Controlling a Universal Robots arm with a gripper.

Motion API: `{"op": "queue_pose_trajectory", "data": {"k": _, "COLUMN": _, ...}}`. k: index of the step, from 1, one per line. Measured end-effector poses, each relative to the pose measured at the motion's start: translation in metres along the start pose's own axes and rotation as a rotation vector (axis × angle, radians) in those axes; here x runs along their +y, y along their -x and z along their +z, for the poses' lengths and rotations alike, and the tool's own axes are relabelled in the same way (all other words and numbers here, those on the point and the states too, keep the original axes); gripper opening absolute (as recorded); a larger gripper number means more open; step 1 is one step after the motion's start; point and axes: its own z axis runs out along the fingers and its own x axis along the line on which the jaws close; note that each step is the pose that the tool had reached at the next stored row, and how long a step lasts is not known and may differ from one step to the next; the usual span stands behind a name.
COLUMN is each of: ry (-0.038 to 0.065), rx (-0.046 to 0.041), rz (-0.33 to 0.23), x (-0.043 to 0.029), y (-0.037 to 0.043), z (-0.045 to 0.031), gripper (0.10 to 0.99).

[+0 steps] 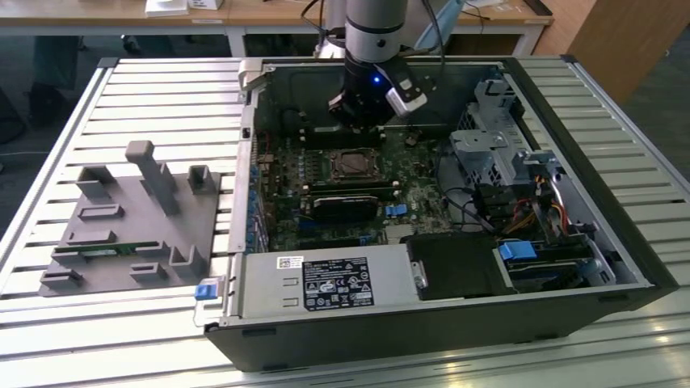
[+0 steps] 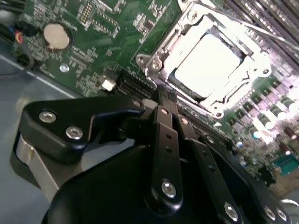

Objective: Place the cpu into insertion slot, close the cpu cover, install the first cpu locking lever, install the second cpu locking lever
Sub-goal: 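Install the first cpu locking lever, then install the second cpu locking lever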

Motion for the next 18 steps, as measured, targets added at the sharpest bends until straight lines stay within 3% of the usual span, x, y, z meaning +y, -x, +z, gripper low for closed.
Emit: {"op": "queue_pose_trajectory", "data": {"k": 18, "ry": 0.0, "rx": 0.0, "rz": 0.0, "x": -0.0064, "y": -0.0004, "z": -0.0003, "gripper": 0.106}}
